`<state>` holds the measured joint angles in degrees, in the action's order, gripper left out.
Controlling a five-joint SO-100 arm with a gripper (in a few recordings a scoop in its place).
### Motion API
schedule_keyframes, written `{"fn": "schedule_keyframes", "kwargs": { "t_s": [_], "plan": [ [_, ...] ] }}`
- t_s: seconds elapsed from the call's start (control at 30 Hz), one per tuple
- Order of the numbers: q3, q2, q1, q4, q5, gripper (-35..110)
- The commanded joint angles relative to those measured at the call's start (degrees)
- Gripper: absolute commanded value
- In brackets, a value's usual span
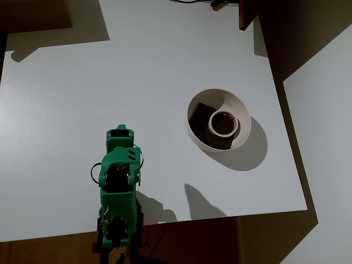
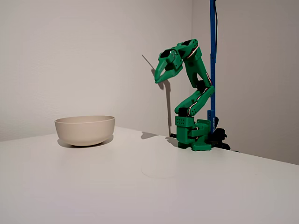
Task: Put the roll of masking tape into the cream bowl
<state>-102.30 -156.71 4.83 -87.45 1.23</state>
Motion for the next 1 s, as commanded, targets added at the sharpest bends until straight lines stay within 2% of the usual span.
{"fn": "schedule_keyframes", "kwargs": {
  "t_s": [0.0,0.67,0.97],
  "plan": [
    [-6.24,-5.19,-1.49,1.93,-0.18,-8],
    [-44.65,-24.70,-7.03,10.63,0.00,-8],
    [-59.33,-37.62,-6.59,8.96,-1.05,-8]
  ]
}}
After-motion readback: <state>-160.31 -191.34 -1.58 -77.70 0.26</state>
